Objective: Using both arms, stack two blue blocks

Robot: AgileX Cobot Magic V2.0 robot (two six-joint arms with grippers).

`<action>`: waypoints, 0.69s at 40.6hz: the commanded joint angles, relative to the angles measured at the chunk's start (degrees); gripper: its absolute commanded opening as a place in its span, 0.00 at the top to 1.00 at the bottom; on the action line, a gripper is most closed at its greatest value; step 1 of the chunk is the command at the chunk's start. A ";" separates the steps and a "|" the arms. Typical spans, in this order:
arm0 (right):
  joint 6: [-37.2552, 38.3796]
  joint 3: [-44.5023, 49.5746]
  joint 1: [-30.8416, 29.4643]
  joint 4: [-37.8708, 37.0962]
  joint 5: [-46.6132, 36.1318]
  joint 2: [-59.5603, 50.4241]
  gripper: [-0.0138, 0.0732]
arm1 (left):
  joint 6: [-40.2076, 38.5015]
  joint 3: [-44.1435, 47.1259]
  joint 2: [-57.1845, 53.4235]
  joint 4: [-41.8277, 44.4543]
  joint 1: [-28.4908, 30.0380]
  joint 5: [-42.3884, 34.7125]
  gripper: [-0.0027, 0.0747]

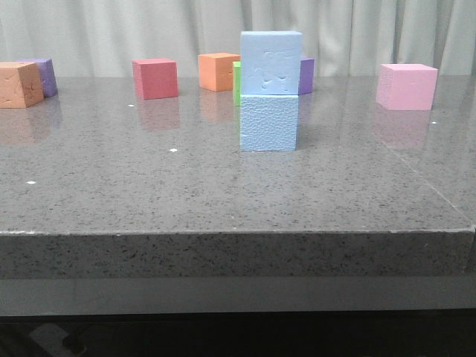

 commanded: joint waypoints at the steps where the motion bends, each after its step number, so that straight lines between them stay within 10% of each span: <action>1: -0.37 1.33 -1.35 0.28 -9.51 -0.86 0.92 | -0.03 0.17 -1.04 -0.55 0.06 -4.80 0.99; 28: -0.20 5.02 -1.66 2.79 -10.68 -2.96 0.92 | -0.03 0.17 -1.04 -0.55 0.06 -4.80 0.99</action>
